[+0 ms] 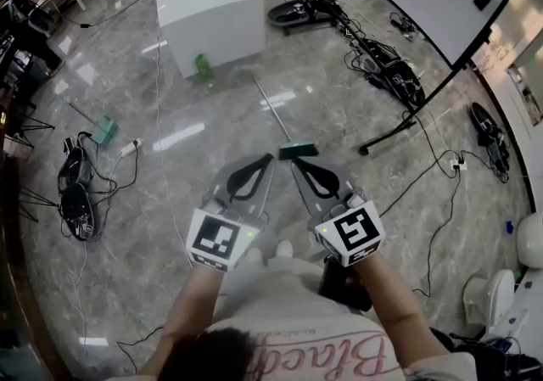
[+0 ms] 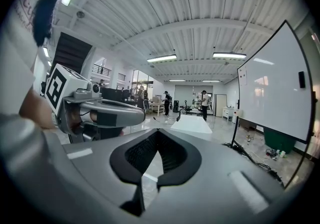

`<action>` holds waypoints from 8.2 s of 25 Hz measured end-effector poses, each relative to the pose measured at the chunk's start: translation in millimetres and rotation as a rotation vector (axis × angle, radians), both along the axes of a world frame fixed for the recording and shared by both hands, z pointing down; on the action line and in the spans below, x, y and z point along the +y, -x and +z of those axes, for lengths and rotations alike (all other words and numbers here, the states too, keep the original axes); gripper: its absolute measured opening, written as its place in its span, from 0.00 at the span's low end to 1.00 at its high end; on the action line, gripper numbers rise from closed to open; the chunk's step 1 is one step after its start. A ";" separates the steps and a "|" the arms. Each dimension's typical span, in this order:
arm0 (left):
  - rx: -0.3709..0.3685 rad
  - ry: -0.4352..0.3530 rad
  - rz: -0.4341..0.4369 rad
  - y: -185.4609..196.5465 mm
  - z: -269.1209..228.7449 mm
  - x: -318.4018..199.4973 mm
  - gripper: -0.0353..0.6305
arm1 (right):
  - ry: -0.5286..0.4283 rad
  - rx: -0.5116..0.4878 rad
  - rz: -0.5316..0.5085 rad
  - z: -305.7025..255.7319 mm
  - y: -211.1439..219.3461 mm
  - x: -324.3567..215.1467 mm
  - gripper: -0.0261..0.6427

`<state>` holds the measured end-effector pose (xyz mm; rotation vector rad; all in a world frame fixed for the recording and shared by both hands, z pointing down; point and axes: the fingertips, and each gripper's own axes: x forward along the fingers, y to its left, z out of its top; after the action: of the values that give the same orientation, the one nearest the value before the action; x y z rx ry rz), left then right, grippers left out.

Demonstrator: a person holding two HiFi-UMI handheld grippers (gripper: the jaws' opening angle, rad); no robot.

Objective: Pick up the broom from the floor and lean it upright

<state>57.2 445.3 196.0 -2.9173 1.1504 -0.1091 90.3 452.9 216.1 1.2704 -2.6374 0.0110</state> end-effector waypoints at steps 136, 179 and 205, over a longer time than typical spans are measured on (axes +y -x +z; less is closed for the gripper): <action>-0.284 0.777 0.239 26.9 675.4 -687.3 0.05 | 1.137 0.525 0.232 816.1 -0.6 -648.0 0.18; -0.100 0.503 -0.035 61.0 406.4 -752.6 0.05 | 0.530 0.218 0.208 484.4 37.2 -748.9 0.16; 0.020 0.416 -0.248 153.3 330.9 -839.9 0.05 | 0.300 0.160 0.170 359.2 140.9 -905.3 0.16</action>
<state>-96.1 -394.6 526.9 -3.0987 1.6710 -0.3615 -50.6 -452.4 575.3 1.3241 -2.2829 0.3067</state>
